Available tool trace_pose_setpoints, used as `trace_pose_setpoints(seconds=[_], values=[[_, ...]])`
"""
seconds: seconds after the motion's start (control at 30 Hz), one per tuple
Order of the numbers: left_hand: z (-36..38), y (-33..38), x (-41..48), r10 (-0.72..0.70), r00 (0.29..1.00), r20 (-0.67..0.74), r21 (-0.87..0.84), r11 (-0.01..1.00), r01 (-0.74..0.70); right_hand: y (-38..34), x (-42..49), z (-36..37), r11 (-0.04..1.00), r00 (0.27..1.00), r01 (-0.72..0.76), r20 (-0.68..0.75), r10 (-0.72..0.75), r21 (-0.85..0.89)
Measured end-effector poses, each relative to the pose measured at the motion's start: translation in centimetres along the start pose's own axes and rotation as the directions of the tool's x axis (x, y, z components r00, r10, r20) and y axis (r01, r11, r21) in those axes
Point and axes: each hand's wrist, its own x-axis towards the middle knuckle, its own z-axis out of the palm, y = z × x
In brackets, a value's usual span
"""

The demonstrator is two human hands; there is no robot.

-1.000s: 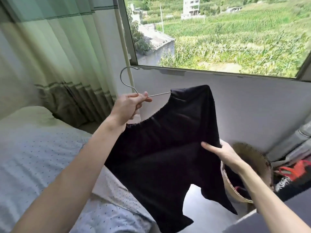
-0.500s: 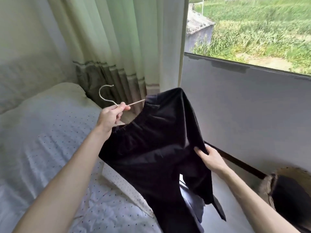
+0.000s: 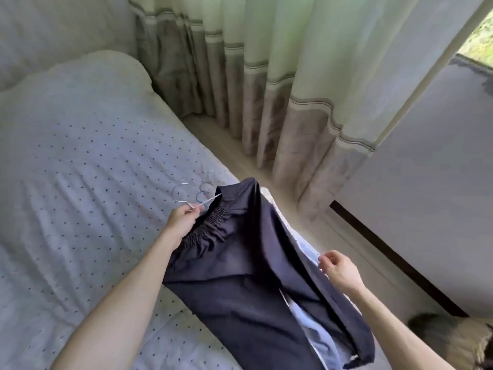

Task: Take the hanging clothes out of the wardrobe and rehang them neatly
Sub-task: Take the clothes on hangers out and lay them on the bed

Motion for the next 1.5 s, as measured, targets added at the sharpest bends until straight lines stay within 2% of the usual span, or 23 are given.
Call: trace_pose_setpoints(seconds=[0.1, 0.23, 0.4, 0.47, 0.6, 0.7, 0.8, 0.87, 0.97, 1.07, 1.13, 1.2, 1.23, 1.27, 1.33, 1.4, 1.47, 1.5], values=[[0.1, -1.8, 3.9, -0.029, 0.999, 0.022, 0.09, 0.996, 0.027, 0.7, 1.3, 1.8, 0.989, 0.998, -0.045, 0.032, 0.05, -0.139], [0.7, -3.2, 8.8, -0.069, 0.99, 0.127, 0.124, 0.991, 0.054, 3.1, 2.7, 5.1, 0.92, 0.979, -0.034, 0.17, 0.108, -0.389], [1.8, -4.3, 13.4, -0.163, 0.936, 0.312, 0.119, 0.984, 0.132, 4.0, 3.4, 8.8, 0.865, 0.984, 0.012, 0.16, 0.079, -0.501], [2.2, -5.0, 15.5, -0.188, 0.929, 0.32, 0.184, 0.974, 0.134, 3.9, 3.9, 10.0, 0.837, 0.987, 0.044, 0.156, 0.05, -0.545], [4.4, -7.2, 19.1, -0.168, 0.953, 0.252, 0.346, 0.936, 0.074, 4.3, 5.3, 12.6, 0.771, 0.979, 0.134, 0.204, -0.005, -0.622], [6.8, -8.3, 21.1, -0.134, 0.974, 0.18, 0.462, 0.886, 0.037, 5.5, 6.4, 14.5, 0.713, 0.982, 0.14, 0.189, -0.01, -0.688], [7.5, -9.8, 23.2, -0.047, 0.995, 0.088, 0.542, 0.84, -0.008, 6.1, 6.7, 15.2, 0.691, 0.978, 0.158, 0.209, -0.011, -0.705], [8.0, -11.3, 24.9, 0.007, 1.0, 0.006, 0.574, 0.819, -0.009, 6.2, 6.9, 15.1, 0.704, 0.985, 0.162, 0.154, -0.076, -0.691], [9.4, -13.1, 25.7, 0.003, 0.997, -0.083, 0.662, 0.748, 0.053, 6.5, 6.6, 14.9, 0.728, 0.988, 0.155, 0.094, -0.124, -0.667], [10.5, -13.2, 24.4, 0.017, 0.986, -0.165, 0.654, 0.751, 0.096, 7.2, 5.1, 15.0, 0.778, 0.983, 0.169, 0.044, -0.179, -0.605], [10.9, -12.7, 22.2, 0.151, 0.962, -0.226, 0.659, 0.751, 0.037, 7.8, 3.3, 15.1, 0.821, 0.971, 0.186, -0.029, -0.238, -0.54], [11.6, -12.6, 18.8, 0.379, 0.896, -0.233, 0.69, 0.714, -0.123, 8.9, 1.3, 15.5, 0.85, 0.964, 0.198, -0.058, -0.258, -0.488], [12.1, -12.6, 16.5, 0.496, 0.848, -0.185, 0.697, 0.674, -0.243, 9.6, 0.2, 15.6, 0.86, 0.972, 0.194, -0.024, -0.233, -0.473], [12.7, -12.8, 13.8, 0.606, 0.788, -0.105, 0.687, 0.617, -0.383, 10.2, -0.9, 15.8, 0.871, 0.983, 0.179, 0.046, -0.178, -0.458], [14.4, -13.6, 7.4, 0.751, 0.641, 0.157, 0.589, 0.45, -0.672, 11.3, -2.7, 16.2, 0.874, 0.975, 0.128, 0.221, -0.024, -0.469], [15.9, -14.8, 1.3, 0.735, 0.454, 0.503, 0.397, 0.271, -0.877, 12.3, -3.5, 16.5, 0.869, 0.944, 0.09, 0.32, 0.082, -0.487], [17.7, -16.5, -3.0, 0.545, 0.265, 0.796, 0.232, 0.13, -0.964, 12.4, -3.7, 16.9, 0.885, 0.954, 0.044, 0.282, 0.1, -0.463], [18.6, -17.2, -4.2, 0.412, 0.219, 0.884, 0.205, 0.078, -0.976, 12.4, -3.7, 17.1, 0.893, 0.963, 0.022, 0.249, 0.102, -0.45]])
